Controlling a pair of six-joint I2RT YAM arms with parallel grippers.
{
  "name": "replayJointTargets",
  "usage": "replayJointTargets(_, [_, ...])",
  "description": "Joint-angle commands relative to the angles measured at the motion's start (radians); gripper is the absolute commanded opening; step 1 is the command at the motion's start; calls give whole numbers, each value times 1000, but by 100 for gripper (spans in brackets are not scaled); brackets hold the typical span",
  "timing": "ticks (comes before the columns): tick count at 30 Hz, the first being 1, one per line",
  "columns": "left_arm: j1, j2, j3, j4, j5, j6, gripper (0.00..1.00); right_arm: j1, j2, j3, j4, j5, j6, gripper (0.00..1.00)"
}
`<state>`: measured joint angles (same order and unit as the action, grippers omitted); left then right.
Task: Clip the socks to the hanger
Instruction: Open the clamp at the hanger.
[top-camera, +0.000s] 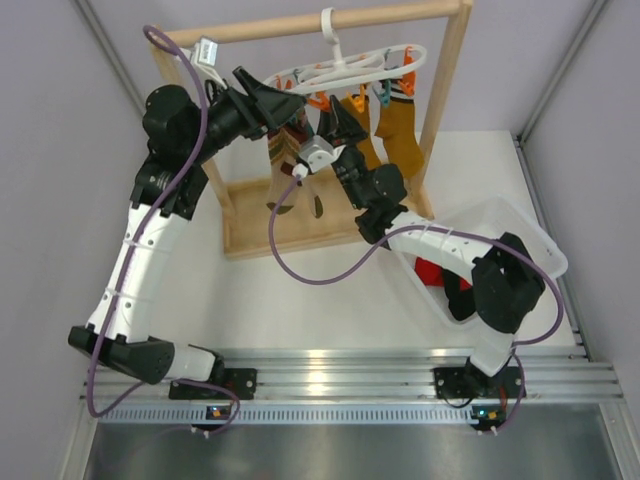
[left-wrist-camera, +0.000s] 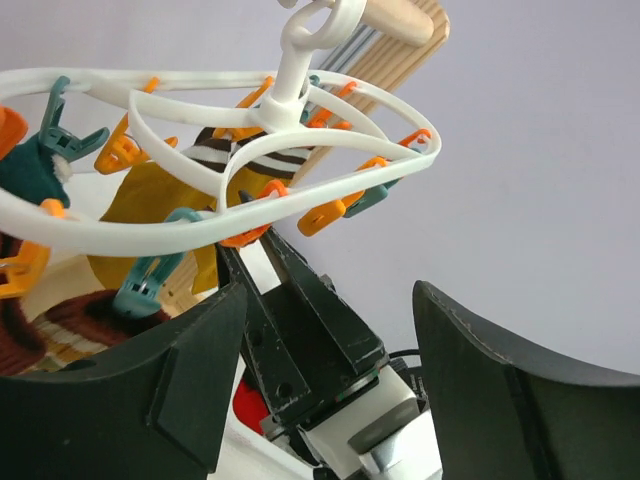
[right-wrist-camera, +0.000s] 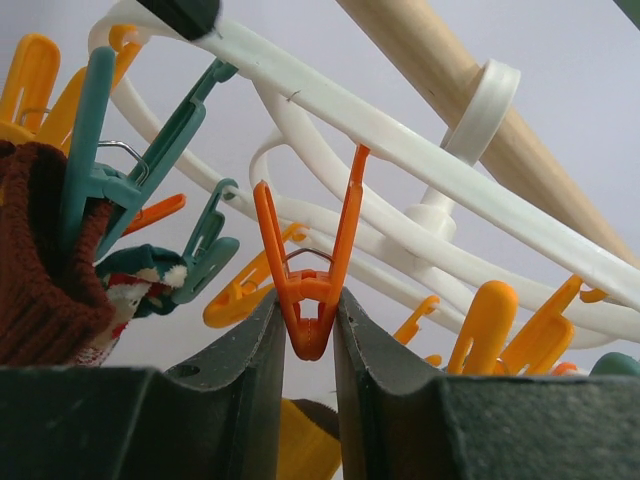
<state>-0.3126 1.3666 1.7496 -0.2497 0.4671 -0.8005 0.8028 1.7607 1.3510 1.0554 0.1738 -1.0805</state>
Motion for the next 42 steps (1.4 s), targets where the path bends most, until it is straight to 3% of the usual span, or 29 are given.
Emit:
replayJointTargets(1, [-25,41,80,-6,-47,37,73,-13,2,71,89,-40,1,0])
replayJointTargets(12, [-72,104,106,-3,-120,47,64,-37,-26,48,92,-169,70,0])
replayJointTargets(22, [-95,107,108,-34,-304,63,64,-14,-40,31,91,-158,18,0])
replayJointTargets(29, [-132,132,125,-22,-352,89,61,-11,-49,22,84,-143,18,0])
replayJointTargets(32, [-137,143,128,-22,-366,72,56,-11,-44,30,87,-134,8,0])
replayJointTargets(42, [-148,178,162,-20,-432,31,56,-4,-46,25,91,-112,-1,0])
